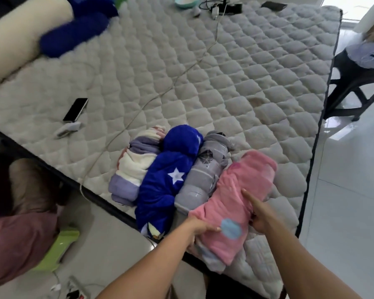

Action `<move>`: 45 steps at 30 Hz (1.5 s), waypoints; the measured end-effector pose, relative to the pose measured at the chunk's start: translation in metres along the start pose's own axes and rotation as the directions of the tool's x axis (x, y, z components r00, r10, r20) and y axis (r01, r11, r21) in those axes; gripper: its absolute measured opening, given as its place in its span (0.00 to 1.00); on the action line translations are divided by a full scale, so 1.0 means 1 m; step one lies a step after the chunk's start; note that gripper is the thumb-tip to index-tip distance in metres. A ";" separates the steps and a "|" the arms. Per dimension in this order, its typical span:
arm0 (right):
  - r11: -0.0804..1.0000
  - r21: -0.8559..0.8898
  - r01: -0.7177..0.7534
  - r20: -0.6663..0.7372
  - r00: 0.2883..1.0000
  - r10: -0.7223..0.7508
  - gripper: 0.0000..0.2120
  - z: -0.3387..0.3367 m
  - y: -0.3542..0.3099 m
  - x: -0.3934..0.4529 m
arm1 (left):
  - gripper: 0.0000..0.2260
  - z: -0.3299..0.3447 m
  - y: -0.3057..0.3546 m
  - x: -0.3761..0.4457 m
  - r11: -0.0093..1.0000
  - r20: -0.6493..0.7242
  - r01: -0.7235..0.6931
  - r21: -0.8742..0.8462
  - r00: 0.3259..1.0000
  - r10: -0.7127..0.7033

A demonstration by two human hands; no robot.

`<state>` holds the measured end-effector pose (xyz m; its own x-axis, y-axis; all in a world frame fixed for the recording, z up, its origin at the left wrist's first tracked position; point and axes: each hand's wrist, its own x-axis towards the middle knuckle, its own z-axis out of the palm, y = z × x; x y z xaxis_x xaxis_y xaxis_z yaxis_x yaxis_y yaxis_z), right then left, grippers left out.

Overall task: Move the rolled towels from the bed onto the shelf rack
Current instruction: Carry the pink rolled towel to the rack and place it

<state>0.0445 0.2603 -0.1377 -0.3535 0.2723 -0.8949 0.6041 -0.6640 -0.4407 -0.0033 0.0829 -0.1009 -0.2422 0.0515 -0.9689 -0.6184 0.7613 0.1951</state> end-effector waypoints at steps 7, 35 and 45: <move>0.998 0.049 0.030 -0.011 0.999 -0.030 0.42 -0.012 0.000 0.030 | 0.36 0.002 0.014 -0.021 0.999 0.022 -0.033 0.000 0.999 0.033; 0.573 -0.038 0.818 0.903 0.274 -0.332 0.39 0.259 0.263 -0.409 | 0.22 -0.040 -0.426 -0.328 0.600 -0.896 -0.742 -0.298 0.434 0.091; 0.410 0.093 0.907 0.975 -0.167 0.149 0.39 0.235 0.518 -0.584 | 0.43 0.051 -0.666 -0.396 0.428 -0.827 -0.725 -0.539 0.361 -0.431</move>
<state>0.3956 -0.4065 0.1735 -0.5473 -0.8230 0.1521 -0.1390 -0.0898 -0.9862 0.5429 -0.4114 0.1453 -0.4394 -0.8440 -0.3075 -0.4922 -0.0601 0.8684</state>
